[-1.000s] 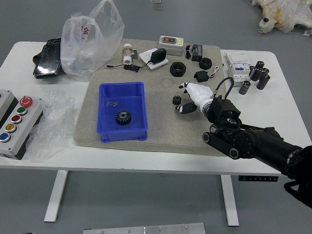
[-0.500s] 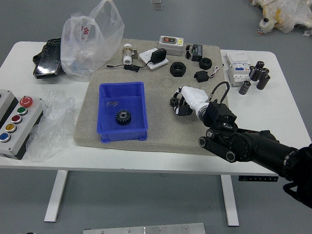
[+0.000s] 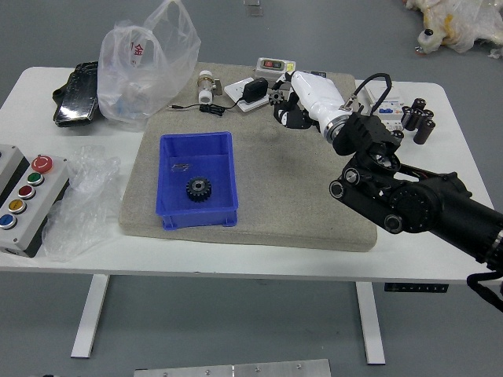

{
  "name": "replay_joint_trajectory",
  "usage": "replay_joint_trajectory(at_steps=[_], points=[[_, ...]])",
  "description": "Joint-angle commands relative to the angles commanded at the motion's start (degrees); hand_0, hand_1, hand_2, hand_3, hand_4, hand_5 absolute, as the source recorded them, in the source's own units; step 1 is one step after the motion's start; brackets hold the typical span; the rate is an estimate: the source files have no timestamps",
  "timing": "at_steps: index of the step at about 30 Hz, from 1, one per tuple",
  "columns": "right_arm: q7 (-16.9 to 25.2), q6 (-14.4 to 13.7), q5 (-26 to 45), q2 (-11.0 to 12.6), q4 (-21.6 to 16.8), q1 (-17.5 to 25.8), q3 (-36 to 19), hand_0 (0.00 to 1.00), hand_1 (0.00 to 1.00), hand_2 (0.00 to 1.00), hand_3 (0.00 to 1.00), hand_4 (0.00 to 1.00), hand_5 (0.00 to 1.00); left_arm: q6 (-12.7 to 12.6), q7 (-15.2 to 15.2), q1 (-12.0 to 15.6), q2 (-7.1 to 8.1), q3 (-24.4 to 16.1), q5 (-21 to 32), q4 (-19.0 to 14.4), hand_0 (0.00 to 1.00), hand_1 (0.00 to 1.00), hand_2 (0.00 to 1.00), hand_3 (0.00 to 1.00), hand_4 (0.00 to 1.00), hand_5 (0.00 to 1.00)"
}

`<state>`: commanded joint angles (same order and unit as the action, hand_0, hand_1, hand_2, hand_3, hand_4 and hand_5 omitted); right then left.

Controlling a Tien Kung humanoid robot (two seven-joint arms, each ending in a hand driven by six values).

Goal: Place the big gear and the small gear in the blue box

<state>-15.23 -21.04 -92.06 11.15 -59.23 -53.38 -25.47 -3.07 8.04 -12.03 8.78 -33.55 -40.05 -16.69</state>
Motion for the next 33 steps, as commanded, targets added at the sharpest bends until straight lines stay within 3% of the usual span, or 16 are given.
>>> replay_joint_trajectory(at_steps=[1, 2, 7, 8, 12, 18, 33], points=[[0.35, -0.3, 0.54, -0.19, -1.37, 0.2, 0.46, 0.327, 0.449, 0.212, 0.413, 0.343, 0.018, 0.0, 0.01, 0.0, -0.01, -0.01, -0.01, 0.0, 0.662, 0.571, 0.538, 0.676, 0.665, 0.309], [0.74, -0.65, 1.11, -0.47, -3.0, 0.38, 1.16, 0.311, 0.283, 0.198, 0.434, 0.291, 0.002, 0.01, 0.02, 0.01, -0.01, -0.03, -0.02, -0.01, 0.662, 0.57, 0.538, 0.676, 0.665, 0.309], [2.25, -1.54, 2.71, -2.46, -9.16, 0.66, 5.88, 0.311, 0.283, 0.198, 0.434, 0.291, 0.002, 0.02, 0.06, -0.05, 0.0, -0.07, -0.08, -0.03, 0.662, 0.57, 0.538, 0.676, 0.665, 0.309], [2.49, -1.42, 3.09, -2.91, -10.05, 0.66, 7.12, 0.31, 0.253, 0.177, 0.462, 0.328, 0.002, 0.02, 0.07, -0.08, 0.0, -0.07, -0.11, -0.03, 0.662, 0.57, 0.538, 0.676, 0.665, 0.309], [3.4, 0.67, 4.66, -4.14, -10.79, 0.78, 11.05, 0.31, 0.253, 0.177, 0.462, 0.328, 0.002, 0.05, 0.17, -0.11, 0.03, -0.23, -0.33, -0.05, 0.662, 0.57, 0.538, 0.676, 0.665, 0.309], [3.91, 2.85, 4.07, -5.4, -10.16, 0.09, 13.59, 0.312, 0.251, 0.176, 0.47, 0.336, 0.002, 0.14, 0.46, 0.02, 0.09, -0.7, -0.93, -0.08, 0.662, 0.57, 0.538, 0.676, 0.665, 0.308], [4.82, 0.11, 6.63, -9.27, -2.12, -0.94, 18.21, 0.312, 0.285, 0.191, 0.488, 0.355, 0.002, 0.3, 0.76, -0.21, 0.14, -1.2, -1.83, -0.14, 0.662, 0.57, 0.538, 0.677, 0.665, 0.309]])
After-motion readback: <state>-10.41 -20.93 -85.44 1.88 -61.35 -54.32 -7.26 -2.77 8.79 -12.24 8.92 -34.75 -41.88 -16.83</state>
